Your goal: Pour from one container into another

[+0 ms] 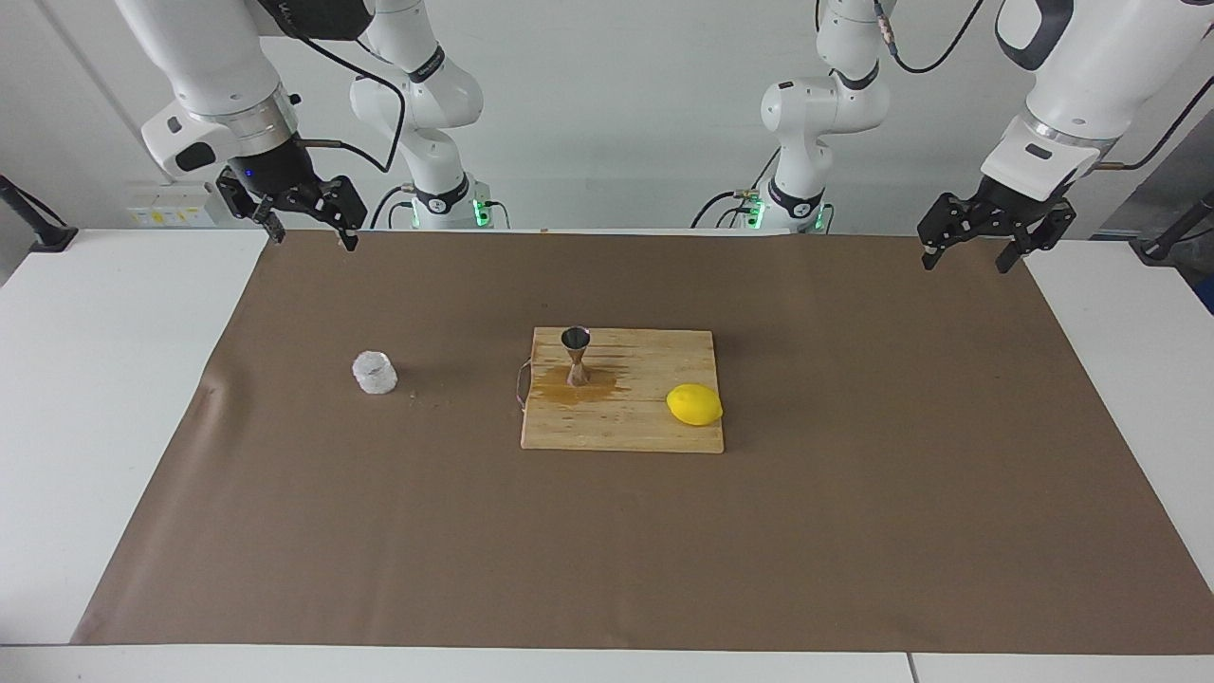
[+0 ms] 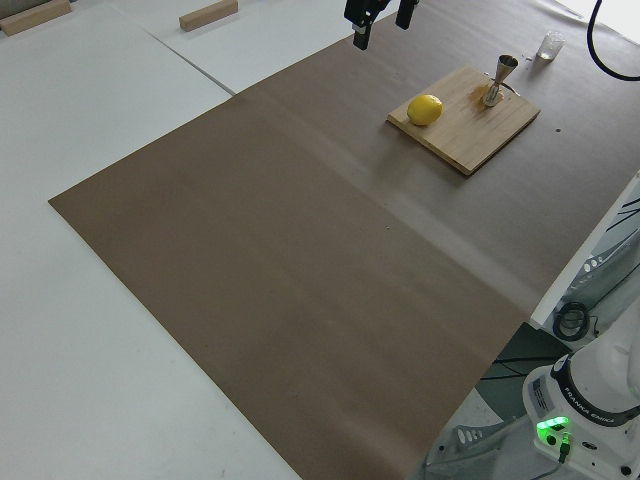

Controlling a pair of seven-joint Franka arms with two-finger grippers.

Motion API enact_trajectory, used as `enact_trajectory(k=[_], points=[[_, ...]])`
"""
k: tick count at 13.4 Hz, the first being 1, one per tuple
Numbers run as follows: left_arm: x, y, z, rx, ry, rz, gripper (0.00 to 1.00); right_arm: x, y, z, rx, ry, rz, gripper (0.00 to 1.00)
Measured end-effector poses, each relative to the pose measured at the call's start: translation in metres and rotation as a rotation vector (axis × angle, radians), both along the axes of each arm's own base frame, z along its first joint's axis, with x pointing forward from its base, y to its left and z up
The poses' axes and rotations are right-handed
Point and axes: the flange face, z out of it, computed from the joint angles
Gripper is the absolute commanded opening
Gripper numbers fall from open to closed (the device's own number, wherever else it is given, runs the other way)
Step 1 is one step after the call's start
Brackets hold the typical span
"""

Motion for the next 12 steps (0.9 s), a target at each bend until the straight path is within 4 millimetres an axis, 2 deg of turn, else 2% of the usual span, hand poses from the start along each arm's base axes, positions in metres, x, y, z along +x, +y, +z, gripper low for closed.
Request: enact_trajectory(k=[12], points=[[0.0000, 0.0000, 0.0000, 0.000, 0.000, 0.000, 1.00, -0.0012, 0.0067, -0.0018, 0.000, 0.011, 0.012, 1.00]])
